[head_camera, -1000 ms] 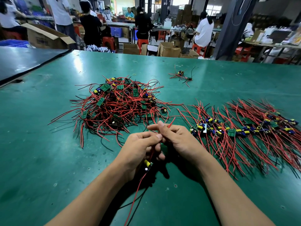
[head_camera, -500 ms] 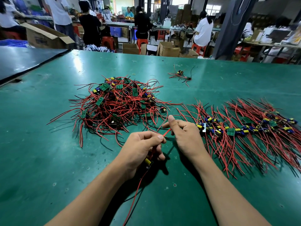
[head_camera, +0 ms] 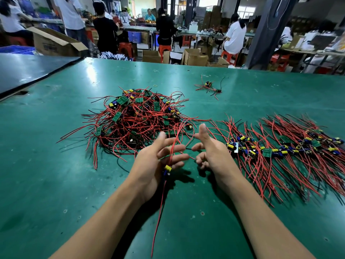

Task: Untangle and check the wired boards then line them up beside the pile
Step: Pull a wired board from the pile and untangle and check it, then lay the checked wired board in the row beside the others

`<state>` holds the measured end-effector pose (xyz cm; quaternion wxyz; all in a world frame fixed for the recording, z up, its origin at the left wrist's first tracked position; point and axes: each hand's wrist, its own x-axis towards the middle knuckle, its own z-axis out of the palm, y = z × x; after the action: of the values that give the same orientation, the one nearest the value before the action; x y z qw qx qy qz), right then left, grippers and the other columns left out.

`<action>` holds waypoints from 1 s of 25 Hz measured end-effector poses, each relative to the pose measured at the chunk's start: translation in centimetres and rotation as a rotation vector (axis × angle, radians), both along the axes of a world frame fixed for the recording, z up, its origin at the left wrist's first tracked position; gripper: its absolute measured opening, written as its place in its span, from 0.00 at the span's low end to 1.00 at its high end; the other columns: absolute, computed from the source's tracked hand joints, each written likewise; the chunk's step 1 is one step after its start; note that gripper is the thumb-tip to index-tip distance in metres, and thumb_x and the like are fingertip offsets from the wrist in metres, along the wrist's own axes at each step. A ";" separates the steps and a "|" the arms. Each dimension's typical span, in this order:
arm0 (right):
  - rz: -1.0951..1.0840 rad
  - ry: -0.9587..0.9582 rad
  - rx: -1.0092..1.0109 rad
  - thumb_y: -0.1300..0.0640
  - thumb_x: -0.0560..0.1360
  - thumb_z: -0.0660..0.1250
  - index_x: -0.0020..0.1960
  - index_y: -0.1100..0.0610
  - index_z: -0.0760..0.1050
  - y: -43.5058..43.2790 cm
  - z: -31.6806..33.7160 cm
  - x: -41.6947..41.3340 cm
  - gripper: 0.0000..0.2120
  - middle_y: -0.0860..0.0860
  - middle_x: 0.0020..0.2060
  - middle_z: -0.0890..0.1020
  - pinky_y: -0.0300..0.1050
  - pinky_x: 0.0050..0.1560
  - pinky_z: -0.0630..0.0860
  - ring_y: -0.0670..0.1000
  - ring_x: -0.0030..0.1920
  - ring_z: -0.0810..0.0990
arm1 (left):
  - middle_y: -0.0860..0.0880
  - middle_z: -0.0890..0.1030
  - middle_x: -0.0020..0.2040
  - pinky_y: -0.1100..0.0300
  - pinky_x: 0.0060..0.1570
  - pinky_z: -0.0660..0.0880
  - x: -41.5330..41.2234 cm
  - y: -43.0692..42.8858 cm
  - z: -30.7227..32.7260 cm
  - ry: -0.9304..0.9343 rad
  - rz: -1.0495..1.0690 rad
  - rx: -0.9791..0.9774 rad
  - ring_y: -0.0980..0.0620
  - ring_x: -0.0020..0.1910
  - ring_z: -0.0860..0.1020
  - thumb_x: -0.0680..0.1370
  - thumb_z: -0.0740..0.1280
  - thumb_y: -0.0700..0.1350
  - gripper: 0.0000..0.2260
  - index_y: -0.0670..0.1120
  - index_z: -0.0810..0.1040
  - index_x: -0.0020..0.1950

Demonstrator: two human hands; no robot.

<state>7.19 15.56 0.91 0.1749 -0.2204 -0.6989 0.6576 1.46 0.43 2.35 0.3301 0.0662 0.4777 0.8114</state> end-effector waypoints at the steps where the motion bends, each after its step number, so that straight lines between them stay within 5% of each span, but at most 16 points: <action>1: 0.026 0.011 0.042 0.16 0.57 0.62 0.48 0.46 0.80 -0.4 0.1 0.0 0.39 0.43 0.32 0.80 0.38 0.28 0.69 0.47 0.29 0.73 | 0.41 0.85 0.51 0.53 0.46 0.81 -0.3 -0.2 0.1 -0.031 -0.010 0.034 0.44 0.45 0.85 0.80 0.58 0.58 0.24 0.39 0.75 0.61; 4: 0.043 0.031 0.180 0.22 0.61 0.67 0.56 0.47 0.79 -1.3 0.2 0.2 0.35 0.45 0.36 0.77 0.42 0.35 0.70 0.46 0.32 0.73 | 0.37 0.82 0.57 0.46 0.56 0.78 -0.8 -0.6 0.2 -0.096 -0.029 0.148 0.40 0.56 0.82 0.79 0.54 0.65 0.33 0.38 0.70 0.67; 7: 0.050 0.050 0.257 0.33 0.64 0.75 0.48 0.50 0.75 -2.3 0.2 0.6 0.24 0.44 0.31 0.70 0.46 0.34 0.68 0.46 0.32 0.68 | 0.35 0.81 0.59 0.42 0.63 0.73 -1.1 -0.6 -0.2 -0.155 -0.012 0.259 0.39 0.60 0.80 0.78 0.54 0.67 0.36 0.38 0.66 0.71; 11: 0.261 -0.015 0.368 0.49 0.67 0.81 0.45 0.50 0.73 -4.0 0.5 0.8 0.17 0.42 0.33 0.79 0.37 0.34 0.73 0.40 0.30 0.73 | 0.38 0.81 0.60 0.43 0.56 0.77 -1.4 -0.8 -0.5 -0.166 -0.015 0.277 0.41 0.59 0.80 0.75 0.55 0.70 0.37 0.44 0.67 0.73; 14: 0.259 -0.024 0.349 0.58 0.69 0.79 0.47 0.53 0.76 -4.7 0.7 0.8 0.13 0.50 0.40 0.84 0.44 0.39 0.78 0.45 0.32 0.77 | 0.41 0.81 0.61 0.45 0.51 0.80 -1.4 -0.9 -0.5 -0.128 -0.032 0.246 0.44 0.60 0.80 0.75 0.54 0.71 0.36 0.46 0.68 0.72; 18: -0.003 0.035 0.361 0.60 0.71 0.77 0.46 0.52 0.79 -2.1 1.1 0.8 0.08 0.48 0.40 0.85 0.39 0.39 0.76 0.43 0.33 0.78 | 0.42 0.82 0.59 0.49 0.62 0.75 -1.2 -0.1 -0.9 0.022 0.055 0.019 0.46 0.58 0.81 0.79 0.53 0.64 0.29 0.44 0.74 0.67; 20: -0.228 0.058 0.495 0.58 0.72 0.76 0.46 0.51 0.80 0.4 1.4 1.2 0.07 0.46 0.41 0.85 0.32 0.41 0.74 0.42 0.35 0.78 | 0.41 0.84 0.54 0.49 0.59 0.77 -0.8 0.1 -1.1 0.118 0.103 -0.094 0.45 0.55 0.82 0.81 0.58 0.56 0.21 0.40 0.79 0.59; 25: -0.547 -0.203 0.858 0.56 0.73 0.75 0.57 0.55 0.80 4.1 1.0 2.4 0.13 0.56 0.54 0.81 0.50 0.62 0.71 0.58 0.56 0.77 | 0.39 0.81 0.47 0.52 0.45 0.80 -0.2 0.2 -1.5 0.265 0.088 -0.222 0.45 0.43 0.82 0.81 0.64 0.41 0.09 0.35 0.79 0.52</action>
<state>9.57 19.62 1.95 0.3462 -0.3663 -0.8359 0.2176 1.26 0.62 0.81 0.2336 0.1146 0.6062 0.7515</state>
